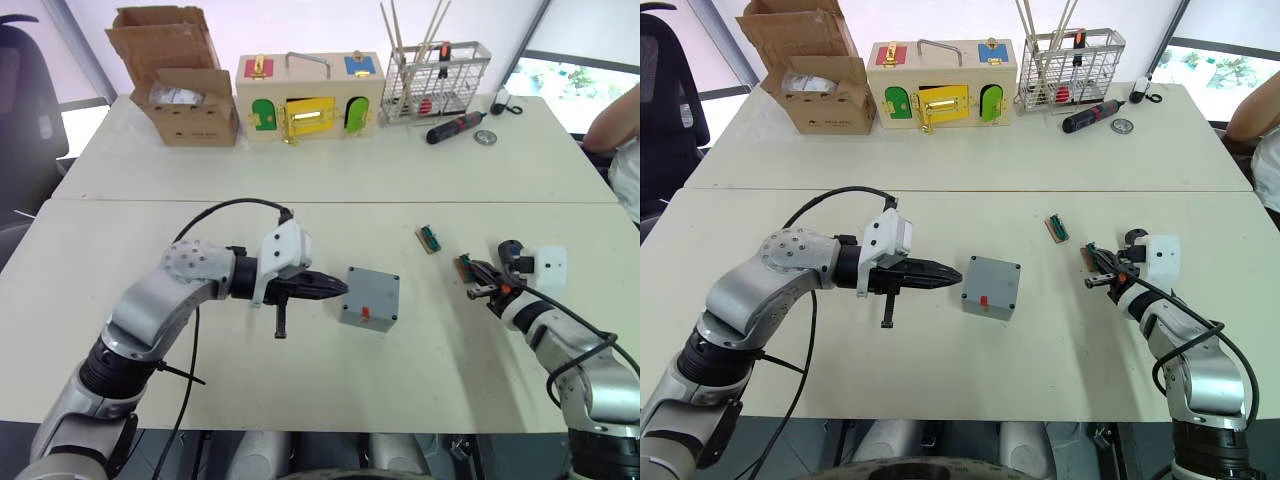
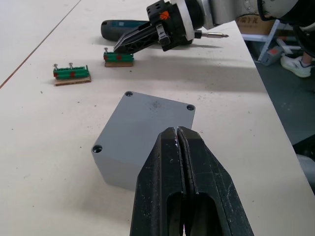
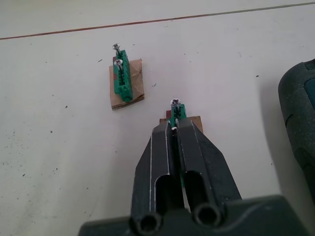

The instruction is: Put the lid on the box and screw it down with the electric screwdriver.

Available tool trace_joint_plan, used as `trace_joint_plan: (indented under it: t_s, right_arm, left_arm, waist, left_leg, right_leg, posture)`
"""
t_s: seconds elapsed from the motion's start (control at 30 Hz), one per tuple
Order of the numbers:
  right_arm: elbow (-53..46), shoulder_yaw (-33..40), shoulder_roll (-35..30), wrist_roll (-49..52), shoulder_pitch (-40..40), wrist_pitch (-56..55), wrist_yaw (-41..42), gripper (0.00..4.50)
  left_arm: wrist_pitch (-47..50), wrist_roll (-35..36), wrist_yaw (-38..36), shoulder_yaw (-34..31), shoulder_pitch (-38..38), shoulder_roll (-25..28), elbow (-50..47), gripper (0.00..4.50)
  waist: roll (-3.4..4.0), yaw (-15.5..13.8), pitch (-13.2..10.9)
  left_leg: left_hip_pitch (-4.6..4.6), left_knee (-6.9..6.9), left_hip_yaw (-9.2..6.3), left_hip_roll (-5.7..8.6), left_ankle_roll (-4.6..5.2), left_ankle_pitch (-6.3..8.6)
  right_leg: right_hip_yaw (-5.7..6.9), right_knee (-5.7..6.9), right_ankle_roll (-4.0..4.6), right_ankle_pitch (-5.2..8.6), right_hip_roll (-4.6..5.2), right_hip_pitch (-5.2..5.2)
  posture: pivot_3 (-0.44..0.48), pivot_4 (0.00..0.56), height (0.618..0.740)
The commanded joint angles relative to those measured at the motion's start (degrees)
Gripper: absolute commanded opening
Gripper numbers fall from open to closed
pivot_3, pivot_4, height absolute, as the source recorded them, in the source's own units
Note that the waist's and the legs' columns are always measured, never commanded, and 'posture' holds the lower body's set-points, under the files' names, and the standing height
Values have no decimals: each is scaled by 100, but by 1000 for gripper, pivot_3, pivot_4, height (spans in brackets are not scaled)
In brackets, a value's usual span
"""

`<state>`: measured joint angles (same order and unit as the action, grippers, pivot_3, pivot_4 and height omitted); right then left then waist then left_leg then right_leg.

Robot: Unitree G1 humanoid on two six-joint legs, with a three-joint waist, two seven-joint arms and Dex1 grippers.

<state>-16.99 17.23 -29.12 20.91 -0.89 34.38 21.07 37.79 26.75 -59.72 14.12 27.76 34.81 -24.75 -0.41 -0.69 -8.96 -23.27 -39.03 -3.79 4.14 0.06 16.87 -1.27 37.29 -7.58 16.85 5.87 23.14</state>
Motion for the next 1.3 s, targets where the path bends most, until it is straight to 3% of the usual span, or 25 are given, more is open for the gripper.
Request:
trace_joint_plan:
  t_s: [0.03,0.47,0.63,0.87,1.3]
  right_arm:
    - [-154,162,-3,41,29,-82,-16,74]
    - [-1078,659,-124,581,115,250,-40,74]
    - [-2048,-166,-387,1264,66,747,647,74]
    - [-2127,-946,-339,1125,259,774,600,74]
    - [-2148,-898,-364,1177,143,753,661,74]
  left_arm:
    - [-133,12,-7,-37,58,0,-31,0]
    - [-325,-45,-178,-50,53,71,326,0]
    - [-572,-207,-345,-113,74,275,638,0]
    - [-751,-350,-421,-133,68,415,803,0]
    - [-664,-310,-303,-114,-62,392,614,0]
  waist:
    - [0,0,0]
    - [1,-1,0]
    - [4,19,-2]
    - [4,-17,-2]
    - [4,0,-2]
  left_leg:
    - [0,0,0,0,0,0]
    - [0,0,0,0,0,0]
    - [0,5,-1,-2,0,0]
    - [-2,1,0,1,1,1]
    - [-3,3,-1,0,2,1]
  right_leg:
    - [0,0,0,0,0,0]
    - [0,0,0,0,0,0]
    - [0,0,0,0,-1,3]
    - [0,-3,0,0,2,1]
    - [0,-2,0,0,1,5]
  posture:
    - [0,150,737]
    - [0,150,737]
    - [0,150,737]
    - [0,150,737]
    - [0,150,737]
